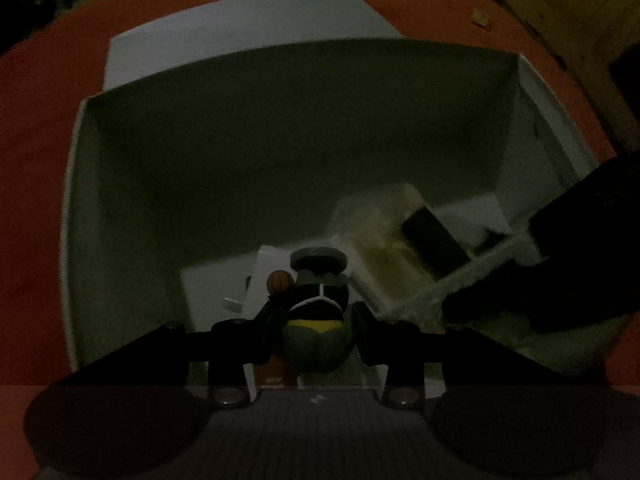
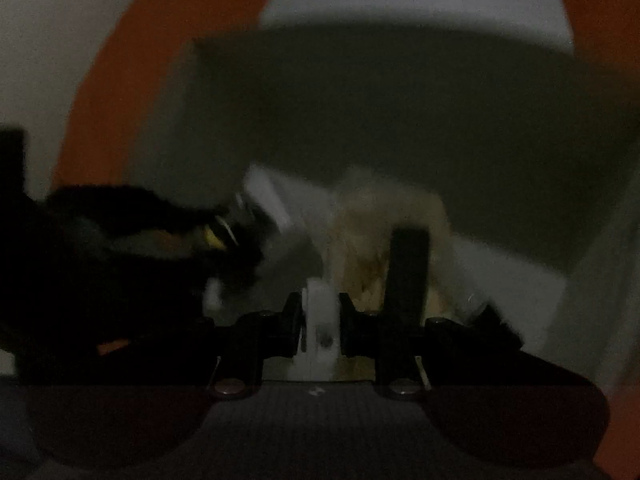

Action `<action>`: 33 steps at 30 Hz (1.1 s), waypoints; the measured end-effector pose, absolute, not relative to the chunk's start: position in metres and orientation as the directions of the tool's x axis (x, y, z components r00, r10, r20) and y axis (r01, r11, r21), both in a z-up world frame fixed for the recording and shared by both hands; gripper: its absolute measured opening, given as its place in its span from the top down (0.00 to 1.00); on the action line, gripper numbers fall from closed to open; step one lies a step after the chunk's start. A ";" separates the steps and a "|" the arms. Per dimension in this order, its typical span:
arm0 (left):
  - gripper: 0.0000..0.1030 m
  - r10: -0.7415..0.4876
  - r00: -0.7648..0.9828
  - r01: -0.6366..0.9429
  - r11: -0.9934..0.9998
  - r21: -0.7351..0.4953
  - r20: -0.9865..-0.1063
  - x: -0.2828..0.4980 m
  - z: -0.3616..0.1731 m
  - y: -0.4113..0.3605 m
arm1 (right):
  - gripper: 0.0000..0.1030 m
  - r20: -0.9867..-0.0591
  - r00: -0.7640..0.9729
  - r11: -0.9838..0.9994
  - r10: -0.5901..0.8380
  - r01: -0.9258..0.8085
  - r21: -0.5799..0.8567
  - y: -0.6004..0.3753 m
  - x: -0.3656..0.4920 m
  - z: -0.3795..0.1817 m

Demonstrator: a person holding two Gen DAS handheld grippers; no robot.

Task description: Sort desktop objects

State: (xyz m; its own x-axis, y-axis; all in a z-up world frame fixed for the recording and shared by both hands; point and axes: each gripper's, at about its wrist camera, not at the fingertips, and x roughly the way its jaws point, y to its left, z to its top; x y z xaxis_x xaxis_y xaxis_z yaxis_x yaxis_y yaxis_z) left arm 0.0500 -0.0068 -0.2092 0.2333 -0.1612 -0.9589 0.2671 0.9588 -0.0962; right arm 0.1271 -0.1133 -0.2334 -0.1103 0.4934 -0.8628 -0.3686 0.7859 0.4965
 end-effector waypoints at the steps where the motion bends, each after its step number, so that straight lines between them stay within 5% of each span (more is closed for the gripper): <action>1: 0.66 -0.151 0.247 0.277 0.958 -0.080 -0.957 0.049 -0.210 -0.011 | 0.79 -0.854 -0.114 0.781 0.508 -0.358 0.513 -0.116 0.127 -0.238; 3: 0.59 -0.125 0.268 0.312 0.949 -0.036 -0.955 0.048 -0.210 -0.017 | 0.76 -0.854 -0.125 0.790 0.506 -0.331 0.516 -0.122 0.130 -0.240; 4: 0.52 -0.116 0.271 0.316 0.948 -0.026 -0.955 0.046 -0.209 -0.018 | 0.67 -0.874 -0.119 0.813 0.470 -0.327 0.482 -0.125 0.129 -0.237; 6: 0.12 -0.118 0.268 0.302 0.953 -0.033 -0.956 0.047 -0.204 -0.013 | 0.43 -0.915 -0.115 0.851 0.387 -0.338 0.403 -0.127 0.135 -0.228; 7: 0.09 -0.129 0.287 0.290 0.956 -0.042 -0.949 0.046 -0.196 -0.008 | 0.38 -0.931 -0.120 0.862 0.345 -0.352 0.364 -0.125 0.141 -0.223; 10: 0.07 -0.189 0.346 0.307 0.948 -0.080 -0.919 0.050 -0.154 0.012 | 0.39 -0.951 -0.091 0.861 0.294 -0.407 0.305 -0.135 0.152 -0.183; 14: 0.00 -0.163 0.460 0.247 0.968 -0.050 -0.873 0.086 -0.098 0.054 | 0.10 -0.944 0.022 0.868 0.329 -0.401 0.293 -0.151 0.179 -0.127; 19: 0.00 -0.021 0.534 0.192 0.977 0.097 -0.845 0.164 -0.096 0.087 | 0.01 -0.907 0.297 0.899 0.299 -0.406 0.163 -0.163 0.233 -0.099; 22: 0.00 0.003 0.580 0.150 0.983 0.110 -0.815 0.206 -0.121 0.100 | 0.00 -0.877 0.383 0.903 0.290 -0.414 0.118 -0.171 0.274 -0.116; 27: 0.00 -0.166 0.450 0.099 0.986 -0.135 -0.877 0.256 -0.188 0.123 | 0.00 -0.918 0.296 0.914 0.264 -0.380 0.140 -0.166 0.348 -0.193; 33: 0.00 -0.127 0.361 0.083 0.991 -0.104 -0.924 0.291 -0.254 0.123 | 0.00 -0.929 0.186 0.777 0.321 -0.612 0.146 -0.128 0.376 -0.274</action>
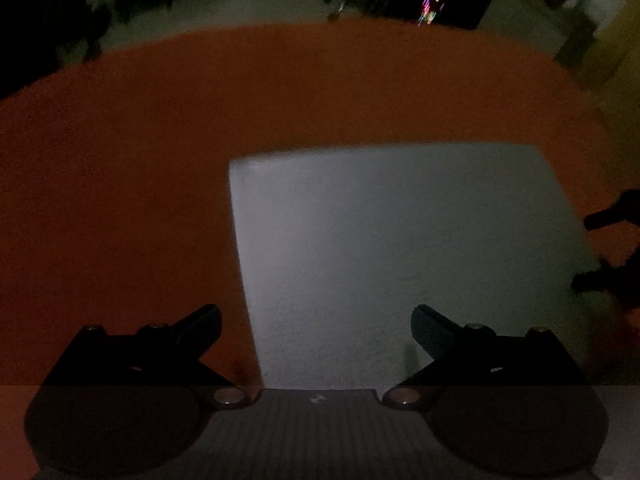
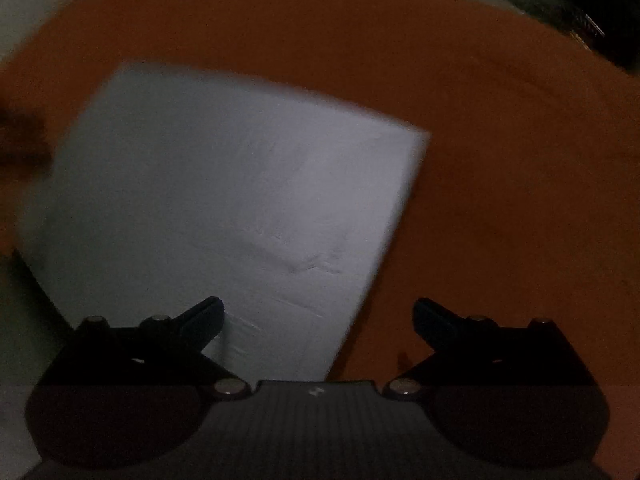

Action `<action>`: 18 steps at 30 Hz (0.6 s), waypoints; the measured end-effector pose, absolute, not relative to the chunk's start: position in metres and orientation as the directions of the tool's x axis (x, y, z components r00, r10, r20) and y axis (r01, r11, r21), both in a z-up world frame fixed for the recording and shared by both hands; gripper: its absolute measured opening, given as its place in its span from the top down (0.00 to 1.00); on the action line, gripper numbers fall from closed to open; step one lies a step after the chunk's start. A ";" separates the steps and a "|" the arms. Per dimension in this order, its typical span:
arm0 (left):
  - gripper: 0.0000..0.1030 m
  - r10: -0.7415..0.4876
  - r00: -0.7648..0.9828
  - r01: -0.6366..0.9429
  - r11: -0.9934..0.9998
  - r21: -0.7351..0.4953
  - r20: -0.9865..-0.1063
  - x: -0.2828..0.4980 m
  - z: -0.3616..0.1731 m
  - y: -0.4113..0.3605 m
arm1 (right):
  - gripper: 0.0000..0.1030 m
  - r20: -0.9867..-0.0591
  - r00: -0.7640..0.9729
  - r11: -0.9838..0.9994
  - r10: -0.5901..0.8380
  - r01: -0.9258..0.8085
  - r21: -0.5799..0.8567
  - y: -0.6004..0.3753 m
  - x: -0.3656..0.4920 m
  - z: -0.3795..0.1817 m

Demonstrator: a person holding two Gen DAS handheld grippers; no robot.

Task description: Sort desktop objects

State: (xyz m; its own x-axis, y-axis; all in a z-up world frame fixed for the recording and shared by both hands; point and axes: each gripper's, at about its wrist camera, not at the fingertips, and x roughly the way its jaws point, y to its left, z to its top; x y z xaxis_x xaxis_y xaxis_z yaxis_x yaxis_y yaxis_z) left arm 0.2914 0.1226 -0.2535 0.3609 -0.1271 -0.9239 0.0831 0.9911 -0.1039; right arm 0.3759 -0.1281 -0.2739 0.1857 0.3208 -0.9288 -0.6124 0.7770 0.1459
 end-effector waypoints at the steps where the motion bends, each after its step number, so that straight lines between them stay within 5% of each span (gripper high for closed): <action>1: 0.00 -0.158 0.282 0.066 0.987 -0.145 -0.946 0.298 -0.269 0.125 | 0.00 -0.917 0.171 0.785 0.361 -0.586 0.200 -0.128 0.377 -0.276; 3: 0.02 -0.261 0.217 -0.045 0.960 -0.277 -0.941 0.303 -0.276 0.134 | 0.00 -0.912 0.157 0.821 0.380 -0.511 0.254 -0.132 0.381 -0.274; 6: 0.02 -0.261 0.274 -0.058 0.956 -0.287 -0.926 0.307 -0.242 0.133 | 0.00 -0.885 0.172 0.834 0.432 -0.451 0.319 -0.148 0.381 -0.250; 12: 0.02 -0.266 0.380 -0.030 0.954 -0.299 -0.886 0.288 -0.088 0.126 | 0.00 -0.756 0.313 0.818 0.575 -0.250 0.519 -0.202 0.360 -0.142; 18: 0.01 -0.199 0.425 0.076 0.980 -0.184 -0.883 0.183 -0.012 0.089 | 0.00 -0.764 0.369 0.845 0.529 -0.312 0.434 -0.214 0.272 -0.027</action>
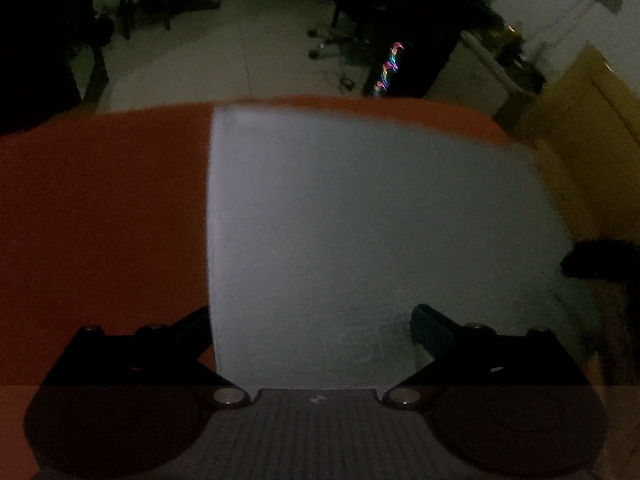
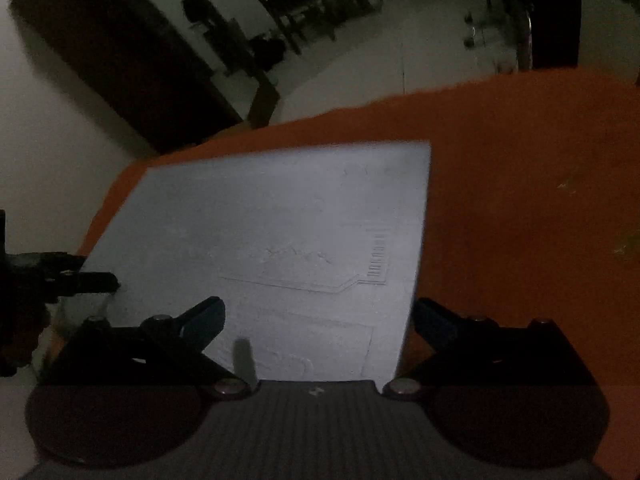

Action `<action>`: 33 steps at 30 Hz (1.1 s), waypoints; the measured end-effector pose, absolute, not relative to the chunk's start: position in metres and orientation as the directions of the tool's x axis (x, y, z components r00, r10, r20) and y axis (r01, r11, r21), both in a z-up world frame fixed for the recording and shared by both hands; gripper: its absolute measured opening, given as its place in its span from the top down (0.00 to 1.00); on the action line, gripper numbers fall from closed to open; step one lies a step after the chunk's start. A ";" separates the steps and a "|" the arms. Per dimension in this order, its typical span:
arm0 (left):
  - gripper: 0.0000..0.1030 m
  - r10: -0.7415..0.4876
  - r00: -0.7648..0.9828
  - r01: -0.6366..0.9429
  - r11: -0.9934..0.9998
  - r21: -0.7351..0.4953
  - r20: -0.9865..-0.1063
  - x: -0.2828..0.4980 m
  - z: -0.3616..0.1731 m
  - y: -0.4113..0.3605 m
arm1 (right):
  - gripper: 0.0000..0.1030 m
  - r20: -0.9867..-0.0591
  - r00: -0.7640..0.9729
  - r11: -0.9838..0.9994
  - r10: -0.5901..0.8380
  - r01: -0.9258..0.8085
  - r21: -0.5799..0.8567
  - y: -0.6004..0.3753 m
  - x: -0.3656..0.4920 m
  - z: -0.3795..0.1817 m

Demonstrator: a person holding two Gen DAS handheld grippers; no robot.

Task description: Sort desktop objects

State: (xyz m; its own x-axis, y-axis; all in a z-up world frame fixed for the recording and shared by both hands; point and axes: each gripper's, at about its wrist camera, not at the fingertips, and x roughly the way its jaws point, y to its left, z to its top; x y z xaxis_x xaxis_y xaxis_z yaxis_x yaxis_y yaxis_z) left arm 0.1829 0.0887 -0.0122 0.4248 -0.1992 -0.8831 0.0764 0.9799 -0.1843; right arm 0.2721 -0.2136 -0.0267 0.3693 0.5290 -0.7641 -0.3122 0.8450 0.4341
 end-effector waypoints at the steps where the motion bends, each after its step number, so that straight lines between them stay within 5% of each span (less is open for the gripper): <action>1: 0.01 -0.192 0.419 0.078 0.981 -0.175 -0.888 0.164 -0.010 0.085 | 0.00 -0.772 0.365 0.849 0.521 -0.314 0.425 -0.214 0.250 -0.019; 3: 0.01 -0.181 0.411 0.075 0.984 -0.164 -0.894 0.119 -0.019 0.077 | 0.00 -0.794 0.354 0.860 0.494 -0.332 0.387 -0.215 0.204 -0.014; 8: 0.02 -0.181 0.285 0.032 0.983 -0.179 -0.941 0.063 -0.091 0.058 | 0.00 -0.886 0.324 0.933 0.331 -0.253 0.256 -0.168 0.101 -0.100; 12: 0.02 -0.103 0.231 0.037 0.995 -0.097 -0.968 0.055 -0.145 0.039 | 0.00 -0.929 0.291 0.954 0.229 -0.259 0.154 -0.149 0.076 -0.170; 15: 0.00 -0.063 0.283 0.054 0.997 -0.050 -0.957 0.062 -0.151 0.036 | 0.00 -0.924 0.283 0.958 0.256 -0.204 0.203 -0.148 0.077 -0.198; 23: 0.04 -0.181 0.255 0.015 0.983 -0.183 -0.950 0.070 -0.144 0.066 | 0.00 -0.914 0.231 0.942 0.334 -0.110 0.317 -0.154 0.116 -0.204; 30: 0.02 -0.273 0.290 0.032 0.961 -0.275 -0.917 0.062 -0.058 0.086 | 0.00 -0.886 0.277 0.928 0.372 -0.093 0.360 -0.158 0.110 -0.139; 33: 0.01 -0.196 0.307 0.075 0.980 -0.182 -0.931 0.055 -0.053 0.083 | 0.00 -0.882 0.278 0.925 0.381 -0.129 0.358 -0.151 0.100 -0.143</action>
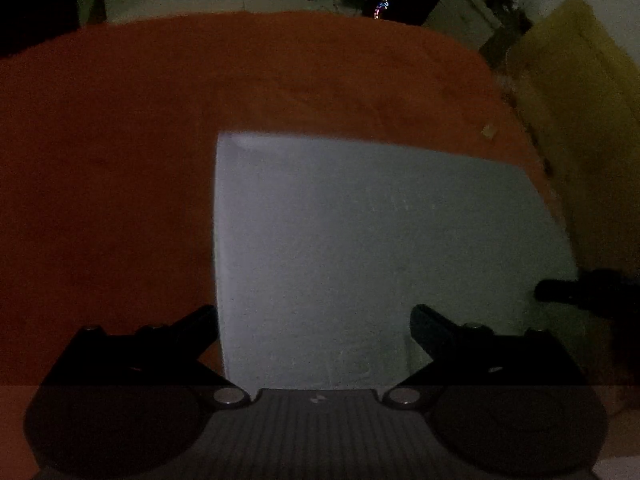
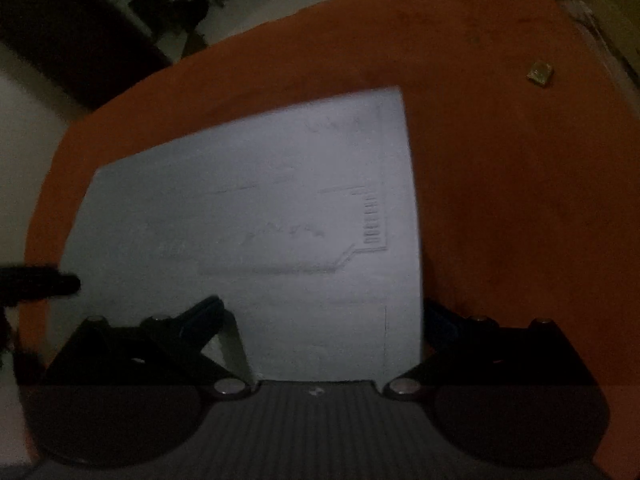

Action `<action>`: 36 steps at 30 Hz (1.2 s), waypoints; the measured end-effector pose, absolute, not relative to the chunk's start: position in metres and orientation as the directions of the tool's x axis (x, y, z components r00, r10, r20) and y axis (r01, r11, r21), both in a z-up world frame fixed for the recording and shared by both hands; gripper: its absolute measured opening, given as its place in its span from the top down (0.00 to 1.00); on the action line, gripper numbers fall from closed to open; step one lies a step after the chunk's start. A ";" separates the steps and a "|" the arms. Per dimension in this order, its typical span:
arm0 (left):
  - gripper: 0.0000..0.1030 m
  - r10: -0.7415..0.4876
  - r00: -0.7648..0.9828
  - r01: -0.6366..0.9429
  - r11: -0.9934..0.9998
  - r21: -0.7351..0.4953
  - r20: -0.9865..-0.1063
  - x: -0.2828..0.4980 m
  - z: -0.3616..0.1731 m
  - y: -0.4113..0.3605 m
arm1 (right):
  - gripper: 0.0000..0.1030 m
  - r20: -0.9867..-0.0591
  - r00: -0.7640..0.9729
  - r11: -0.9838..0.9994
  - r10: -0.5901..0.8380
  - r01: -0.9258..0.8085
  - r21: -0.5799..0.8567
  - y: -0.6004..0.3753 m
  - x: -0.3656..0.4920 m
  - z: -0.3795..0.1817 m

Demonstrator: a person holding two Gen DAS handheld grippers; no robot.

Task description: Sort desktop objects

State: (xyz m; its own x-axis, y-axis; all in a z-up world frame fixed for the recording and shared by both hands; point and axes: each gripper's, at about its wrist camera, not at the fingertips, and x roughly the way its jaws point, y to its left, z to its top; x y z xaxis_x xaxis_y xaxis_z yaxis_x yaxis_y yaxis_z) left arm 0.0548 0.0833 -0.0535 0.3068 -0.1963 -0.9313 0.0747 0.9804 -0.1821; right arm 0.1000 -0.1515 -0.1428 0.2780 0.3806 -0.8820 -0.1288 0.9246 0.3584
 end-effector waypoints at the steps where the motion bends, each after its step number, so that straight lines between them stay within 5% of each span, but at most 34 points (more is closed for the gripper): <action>1: 0.00 -0.150 0.319 0.089 0.988 -0.128 -0.936 0.050 -0.062 0.072 | 0.00 -0.877 0.284 0.921 0.389 -0.145 0.362 -0.149 0.096 -0.148; 5: 0.01 -0.001 0.261 0.146 0.989 0.039 -0.965 0.034 -0.130 0.033 | 0.00 -0.921 0.263 0.951 0.287 -0.192 0.241 -0.139 0.084 -0.197; 7: 0.00 -0.014 0.291 0.127 0.992 0.024 -0.956 0.022 -0.151 0.028 | 0.00 -0.948 0.238 0.968 0.211 -0.183 0.170 -0.132 0.079 -0.230; 16: 0.01 0.002 0.433 0.088 0.995 0.044 -0.901 0.030 -0.125 0.057 | 0.00 -0.920 0.281 0.957 0.272 -0.183 0.227 -0.153 0.070 -0.234; 21: 0.00 -0.214 0.384 0.128 0.976 -0.178 -0.898 0.021 -0.177 0.054 | 0.00 -0.893 0.248 0.925 0.375 -0.166 0.342 -0.160 0.059 -0.268; 26: 0.00 -0.236 0.405 0.076 0.971 -0.225 -0.883 0.017 -0.186 0.061 | 0.00 -0.882 0.265 0.921 0.390 -0.115 0.373 -0.164 0.055 -0.274; 31: 0.00 -0.382 0.334 0.029 0.918 -0.396 -0.862 0.026 -0.220 0.079 | 0.00 -0.829 0.240 0.850 0.505 0.031 0.527 -0.174 0.065 -0.294; 36: 0.00 -0.279 0.447 -0.079 0.934 -0.348 -0.850 0.051 -0.221 0.084 | 0.00 -0.831 0.309 0.861 0.461 0.069 0.504 -0.151 0.098 -0.300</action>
